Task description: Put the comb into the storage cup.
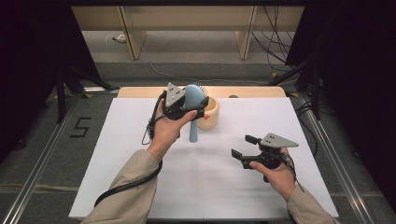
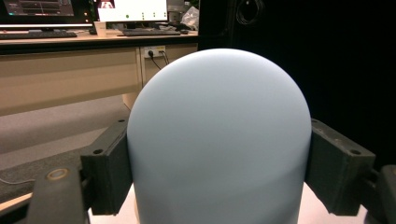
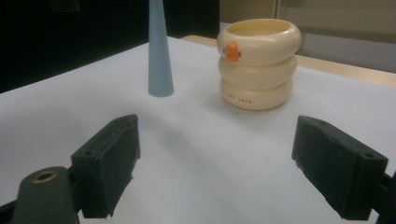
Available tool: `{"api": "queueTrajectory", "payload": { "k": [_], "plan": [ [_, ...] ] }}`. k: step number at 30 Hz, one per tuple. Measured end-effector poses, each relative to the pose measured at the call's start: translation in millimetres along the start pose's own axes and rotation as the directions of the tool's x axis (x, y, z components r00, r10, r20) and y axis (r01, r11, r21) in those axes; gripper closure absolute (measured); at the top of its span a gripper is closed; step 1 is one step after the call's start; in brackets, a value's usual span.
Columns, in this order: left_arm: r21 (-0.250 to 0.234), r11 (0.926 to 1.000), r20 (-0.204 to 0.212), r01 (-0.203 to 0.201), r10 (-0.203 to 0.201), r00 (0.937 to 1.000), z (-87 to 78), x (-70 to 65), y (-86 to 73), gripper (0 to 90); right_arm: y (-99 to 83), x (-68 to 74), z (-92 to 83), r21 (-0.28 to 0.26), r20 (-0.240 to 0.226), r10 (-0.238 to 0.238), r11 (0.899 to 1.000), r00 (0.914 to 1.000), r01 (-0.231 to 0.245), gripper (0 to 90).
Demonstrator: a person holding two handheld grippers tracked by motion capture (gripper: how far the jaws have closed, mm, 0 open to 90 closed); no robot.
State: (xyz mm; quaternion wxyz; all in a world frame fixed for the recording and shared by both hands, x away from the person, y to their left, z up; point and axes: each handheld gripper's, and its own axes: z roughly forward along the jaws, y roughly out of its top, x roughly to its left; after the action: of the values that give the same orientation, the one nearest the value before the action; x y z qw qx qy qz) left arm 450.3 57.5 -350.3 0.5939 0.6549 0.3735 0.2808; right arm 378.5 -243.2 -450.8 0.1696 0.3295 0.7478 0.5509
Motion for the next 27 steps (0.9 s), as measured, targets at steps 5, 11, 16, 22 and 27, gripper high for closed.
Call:
{"api": "queueTrajectory", "payload": {
  "k": [5, 11, 16, 22, 27],
  "plan": [
    [-0.009, 0.9999, -0.006, -0.005, 0.005, 1.0, 1.9, 0.3, 3.9, 19.4, -1.1, -0.7, -7.7, -0.011, 0.011, 0.001, 1.0, 0.9999, -0.001, 16.0],
    [-0.013, 0.9999, -0.007, -0.006, 0.005, 1.0, 5.4, 0.6, 7.4, 19.4, -3.8, -2.1, -14.2, -0.01, 0.019, 0.002, 1.0, 0.9998, -0.001, 16.0],
    [-0.016, 0.9999, -0.006, -0.006, 0.006, 1.0, 7.5, 0.5, 9.7, 19.4, -5.7, -2.7, -18.2, -0.011, 0.024, 0.007, 1.0, 0.9997, -0.006, 16.0],
    [-0.02, 0.9997, -0.007, -0.013, 0.013, 0.9999, 9.5, 0.9, 14.3, 19.4, -8.1, -3.9, -23.1, -0.011, 0.033, 0.009, 1.0, 0.9994, -0.009, 16.0],
    [-0.02, 0.9997, -0.009, -0.012, 0.012, 0.9999, 11.4, 1.7, 15.9, 19.4, -10.3, -4.2, -26.3, -0.01, 0.038, 0.017, 1.0, 0.9991, -0.016, 16.0]
  ]
}}
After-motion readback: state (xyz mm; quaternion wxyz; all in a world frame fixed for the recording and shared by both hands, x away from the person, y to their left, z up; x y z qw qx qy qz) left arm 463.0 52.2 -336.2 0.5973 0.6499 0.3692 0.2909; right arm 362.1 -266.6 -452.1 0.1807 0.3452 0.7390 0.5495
